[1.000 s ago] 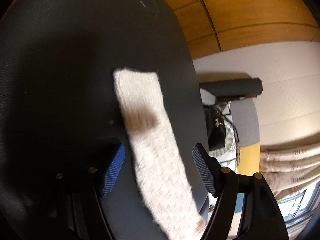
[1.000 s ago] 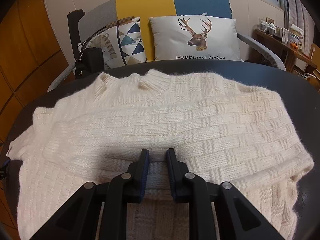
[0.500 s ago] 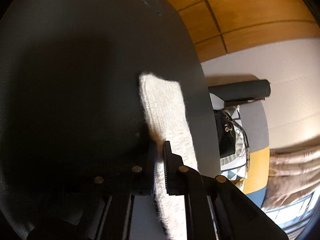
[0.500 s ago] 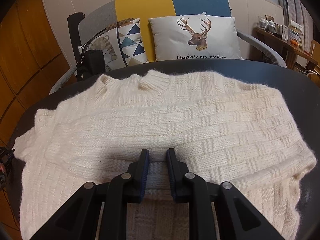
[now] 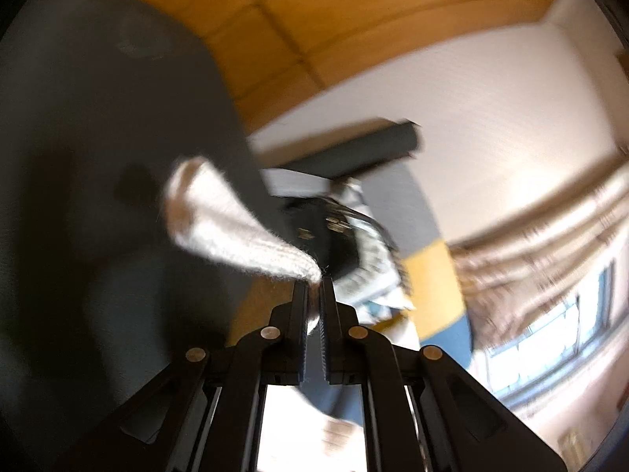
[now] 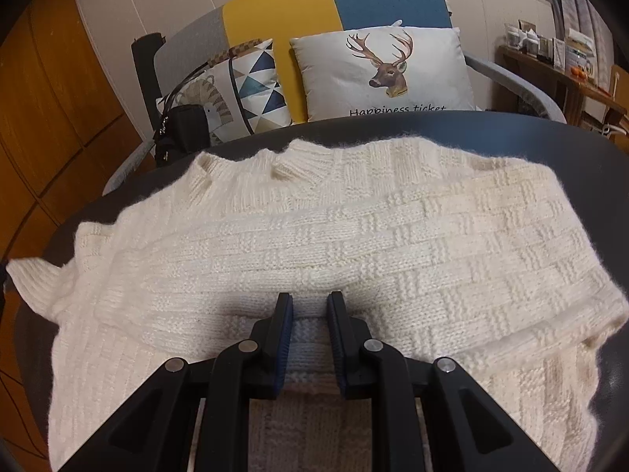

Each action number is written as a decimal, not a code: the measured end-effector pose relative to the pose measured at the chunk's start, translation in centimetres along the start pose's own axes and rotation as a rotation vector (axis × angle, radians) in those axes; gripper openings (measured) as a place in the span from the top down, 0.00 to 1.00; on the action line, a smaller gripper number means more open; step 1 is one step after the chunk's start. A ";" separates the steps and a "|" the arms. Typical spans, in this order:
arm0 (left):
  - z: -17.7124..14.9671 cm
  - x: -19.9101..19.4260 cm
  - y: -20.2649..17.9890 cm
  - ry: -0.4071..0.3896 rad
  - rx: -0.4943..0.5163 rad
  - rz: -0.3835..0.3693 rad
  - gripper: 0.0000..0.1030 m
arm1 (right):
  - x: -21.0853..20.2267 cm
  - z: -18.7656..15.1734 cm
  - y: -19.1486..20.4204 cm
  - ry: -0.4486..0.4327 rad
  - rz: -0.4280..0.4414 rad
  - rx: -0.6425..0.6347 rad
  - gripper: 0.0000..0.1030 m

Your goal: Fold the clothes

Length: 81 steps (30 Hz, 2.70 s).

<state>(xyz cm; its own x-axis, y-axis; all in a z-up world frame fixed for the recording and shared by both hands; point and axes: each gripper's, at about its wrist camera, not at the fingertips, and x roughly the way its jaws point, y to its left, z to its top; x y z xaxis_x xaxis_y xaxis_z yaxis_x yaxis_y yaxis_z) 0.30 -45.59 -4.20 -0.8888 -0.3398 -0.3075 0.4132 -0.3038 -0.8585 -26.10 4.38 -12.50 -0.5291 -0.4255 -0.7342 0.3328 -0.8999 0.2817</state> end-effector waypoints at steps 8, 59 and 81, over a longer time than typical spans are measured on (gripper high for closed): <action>-7.0 0.9 -13.4 0.140 0.221 -0.241 0.96 | -2.2 0.4 -2.5 0.010 0.175 0.200 0.83; -34.2 4.5 -13.0 0.713 0.938 0.024 0.80 | -5.7 -0.8 -6.7 0.005 0.305 0.360 0.78; -24.1 6.6 -7.5 0.604 0.495 0.077 0.80 | -2.8 2.4 -9.2 0.052 0.238 0.423 0.89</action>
<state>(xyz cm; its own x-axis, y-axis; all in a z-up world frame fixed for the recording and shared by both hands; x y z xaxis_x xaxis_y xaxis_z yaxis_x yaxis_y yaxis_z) -13.40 -24.09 -9.72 -0.7490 0.1240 -0.6509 0.3923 -0.7086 -0.5865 -29.55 13.59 -11.60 -0.4336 -0.6287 -0.6456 0.0882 -0.7426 0.6639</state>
